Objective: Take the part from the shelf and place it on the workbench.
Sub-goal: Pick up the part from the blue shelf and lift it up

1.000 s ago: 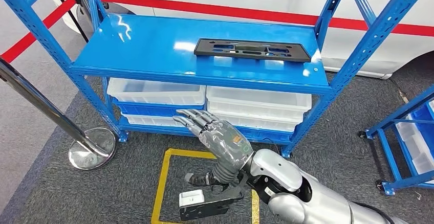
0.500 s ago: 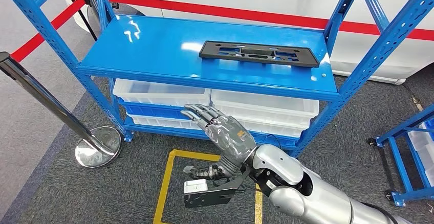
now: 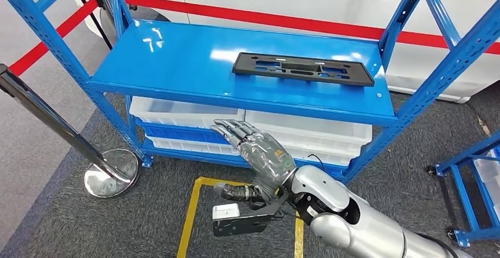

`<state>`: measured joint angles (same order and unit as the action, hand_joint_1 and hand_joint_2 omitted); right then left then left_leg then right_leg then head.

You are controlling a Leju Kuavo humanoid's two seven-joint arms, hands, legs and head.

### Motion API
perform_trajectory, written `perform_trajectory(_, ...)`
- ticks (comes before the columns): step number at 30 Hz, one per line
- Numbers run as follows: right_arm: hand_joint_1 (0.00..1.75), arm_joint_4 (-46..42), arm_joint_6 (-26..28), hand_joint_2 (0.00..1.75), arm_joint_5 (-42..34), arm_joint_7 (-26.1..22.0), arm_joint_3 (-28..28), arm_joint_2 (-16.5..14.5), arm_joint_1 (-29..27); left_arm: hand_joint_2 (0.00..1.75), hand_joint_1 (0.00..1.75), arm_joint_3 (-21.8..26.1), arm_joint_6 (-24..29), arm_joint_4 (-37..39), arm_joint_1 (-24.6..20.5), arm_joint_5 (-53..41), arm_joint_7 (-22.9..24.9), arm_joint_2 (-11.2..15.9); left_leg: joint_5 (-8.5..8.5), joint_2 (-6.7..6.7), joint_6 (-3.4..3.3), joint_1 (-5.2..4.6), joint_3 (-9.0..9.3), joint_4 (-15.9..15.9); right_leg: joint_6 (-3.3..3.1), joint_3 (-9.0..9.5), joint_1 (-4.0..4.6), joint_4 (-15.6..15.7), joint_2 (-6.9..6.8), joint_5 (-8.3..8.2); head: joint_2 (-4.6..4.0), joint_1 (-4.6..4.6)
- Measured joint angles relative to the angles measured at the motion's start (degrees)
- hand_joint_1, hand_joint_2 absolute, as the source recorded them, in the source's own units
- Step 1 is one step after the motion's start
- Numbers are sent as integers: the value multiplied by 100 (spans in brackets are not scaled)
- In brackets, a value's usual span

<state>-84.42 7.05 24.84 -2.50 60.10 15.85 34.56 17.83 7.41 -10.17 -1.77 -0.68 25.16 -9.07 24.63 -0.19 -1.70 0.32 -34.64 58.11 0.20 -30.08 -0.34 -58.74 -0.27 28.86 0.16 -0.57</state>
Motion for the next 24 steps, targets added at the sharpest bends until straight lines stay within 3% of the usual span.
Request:
perform_trajectory(2, 0, -1, -22, 0, -35, 8, -29, 5, 4, 0, 0, -7, -21, 1, 8, -2, -4, -1, 28, -8, -70, 26, 116, -67, 43, -117, -8, -283, 8, 105, 0, -7)
perform_trajectory(5, 0, 4, -84, 0, -71, 16, -51, 31, -24, 0, 0, -17, -54, 1, 5, -2, -12, -2, 106, -15, -123, 29, 230, -100, 112, -764, -30, -1286, 21, 478, 0, -16)
perform_trajectory(6, 0, 6, -94, 0, -77, 18, -52, 39, -45, 0, 0, -19, -60, 2, 8, -3, -14, -2, 142, -21, -125, 27, 266, -99, 126, -966, -37, -1513, 21, 511, -1, -18)
perform_trajectory(7, 0, 7, -97, 0, -81, 19, -52, 43, -62, 0, 0, -20, -64, 2, 12, -3, -14, -2, 182, -28, -122, 25, 315, -98, 129, -1075, -41, -1547, 20, 430, -1, -19)
perform_trajectory(8, 0, 8, -96, 0, -84, 20, -53, 48, -69, 0, 0, -21, -65, 3, 16, -3, -14, -2, 227, -36, -114, 25, 379, -98, 122, -1071, -42, -1359, 20, 224, -1, -21)
perform_trajectory(10, 0, 10, -94, 0, -86, 21, -59, 63, -72, 0, 0, -21, -67, 5, 23, -3, -13, -4, 330, -45, -84, 26, 508, -99, 75, -854, -32, -612, 22, -331, -1, -20)
perform_trajectory(12, 0, 15, -95, 0, -90, 24, -63, 83, -72, 0, 0, -22, -68, 13, 12, -4, -13, -9, 412, -48, -23, 25, 561, -104, 6, -711, 13, -68, 20, -572, 0, -15)
perform_trajectory(15, 0, 15, -97, 0, -103, 28, -68, 96, -74, 0, 0, -26, -74, 20, 1, -6, -11, -9, 442, -34, 96, 22, 595, -54, -113, -633, 41, 66, 42, -542, 1, -6)
perform_trajectory(17, 0, 13, -102, 0, -114, 29, -72, 101, -66, 0, 0, -30, -81, 21, -4, -8, -11, -4, 477, -22, 146, 27, 507, 234, -186, -496, 10, 118, 48, -489, 1, 4)
perform_trajectory(21, 0, 13, -133, 0, -131, 32, -73, 101, -80, 0, 0, -45, -86, 21, -17, -15, -14, -2, 935, -14, 201, 42, -327, 1493, -232, -267, 3, 138, 43, -314, -1, 21)
perform_trajectory(22, 0, 14, -140, 0, -133, 37, -73, 101, -90, 0, 0, -51, -87, 21, -6, -21, -14, -2, 976, -14, 204, 42, -462, 1570, -228, -199, 6, 137, 48, -258, -1, 21)
perform_trajectory(23, 0, 14, -141, 0, -134, 51, -74, 101, -96, 0, 0, -57, -87, 21, 5, -29, -14, -1, 892, -14, 196, 40, -504, 1451, -222, -119, 9, 137, 54, -198, -1, 21)
perform_trajectory(24, 0, 14, -138, 0, -136, 76, -74, 101, -101, 0, 0, -61, -88, 21, 13, -37, -14, 1, 676, -13, 171, 35, -466, 1157, -212, -30, 12, 136, 59, -134, -1, 21)
